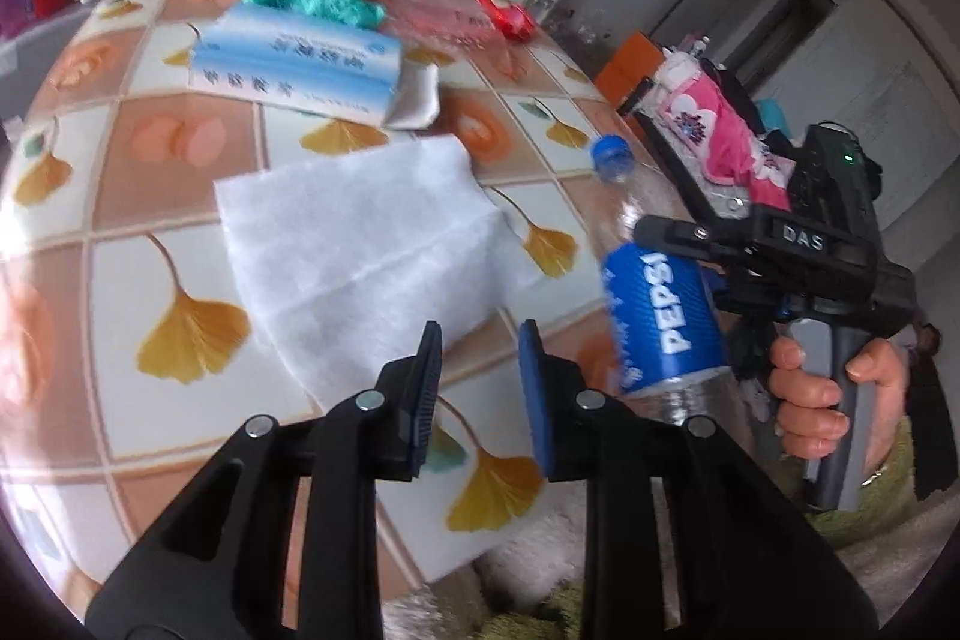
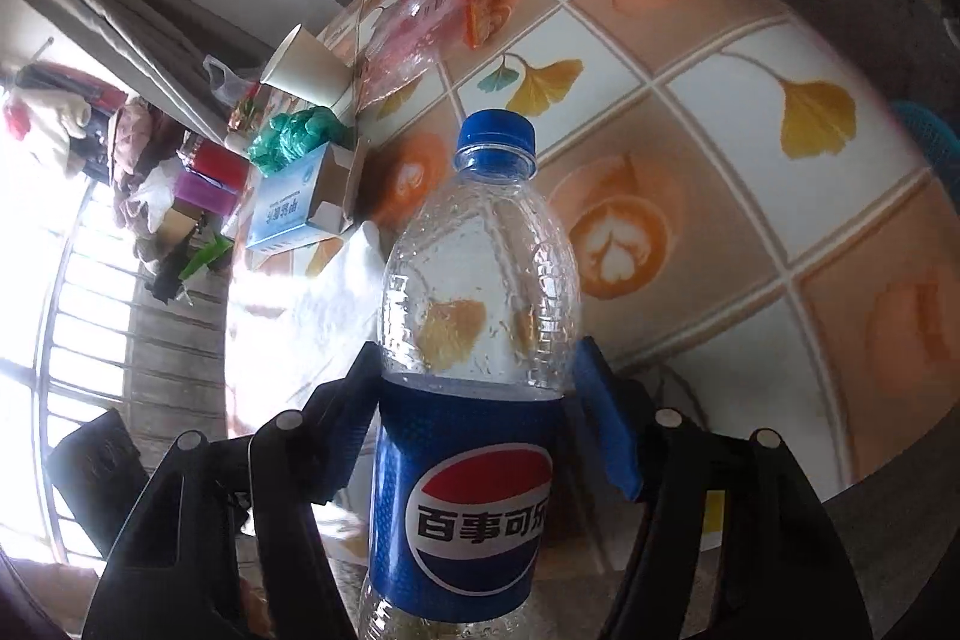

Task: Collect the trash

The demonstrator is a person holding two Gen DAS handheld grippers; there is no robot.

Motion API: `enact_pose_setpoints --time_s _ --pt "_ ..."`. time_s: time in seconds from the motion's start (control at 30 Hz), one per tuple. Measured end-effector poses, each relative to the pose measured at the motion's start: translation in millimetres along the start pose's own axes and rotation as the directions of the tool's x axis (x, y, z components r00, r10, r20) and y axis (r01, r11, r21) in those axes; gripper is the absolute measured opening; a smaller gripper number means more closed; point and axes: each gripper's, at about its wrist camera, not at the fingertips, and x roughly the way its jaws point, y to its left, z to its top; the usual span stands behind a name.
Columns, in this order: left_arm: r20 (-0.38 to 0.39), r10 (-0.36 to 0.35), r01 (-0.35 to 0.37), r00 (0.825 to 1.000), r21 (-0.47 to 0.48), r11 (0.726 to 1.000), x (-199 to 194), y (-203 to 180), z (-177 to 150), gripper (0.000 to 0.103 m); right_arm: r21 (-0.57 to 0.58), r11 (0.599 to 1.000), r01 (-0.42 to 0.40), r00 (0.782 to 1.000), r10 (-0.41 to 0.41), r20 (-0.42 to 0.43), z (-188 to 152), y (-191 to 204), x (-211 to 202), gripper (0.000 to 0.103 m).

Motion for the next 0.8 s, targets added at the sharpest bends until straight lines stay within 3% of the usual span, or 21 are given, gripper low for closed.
enact_pose_setpoints --time_s 0.07,0.27,0.4,0.53,0.6,0.8 --pt "0.035 0.111 -0.112 0.993 0.027 0.993 1.6 4.9 8.9 0.048 -0.061 0.997 0.050 0.999 -0.049 0.011 4.3 0.7 -3.2 0.063" --pt "-0.002 0.254 -0.250 0.967 0.165 0.954 21.6 16.6 24.2 0.070 -0.152 0.981 0.122 0.992 -0.118 0.033 12.4 5.3 -2.2 0.064" --pt "-0.046 0.271 -0.256 0.961 0.216 0.942 33.4 15.5 22.1 0.070 -0.175 0.975 0.134 0.991 -0.129 0.043 13.5 7.4 -0.4 0.064" --pt "-0.026 0.321 -0.301 0.947 0.277 0.912 39.4 11.0 20.1 0.070 -0.180 0.974 0.139 0.990 -0.132 0.049 15.8 6.0 -1.5 0.064" --pt "-0.021 0.321 -0.304 0.947 0.266 0.915 39.5 11.5 21.9 0.068 -0.188 0.972 0.143 0.989 -0.135 0.051 16.2 6.4 -2.1 0.064" --pt "-0.001 0.339 -0.328 0.941 0.240 0.913 37.9 12.1 29.4 0.039 -0.206 0.968 0.146 0.989 -0.138 0.050 17.0 7.5 -2.1 0.064"
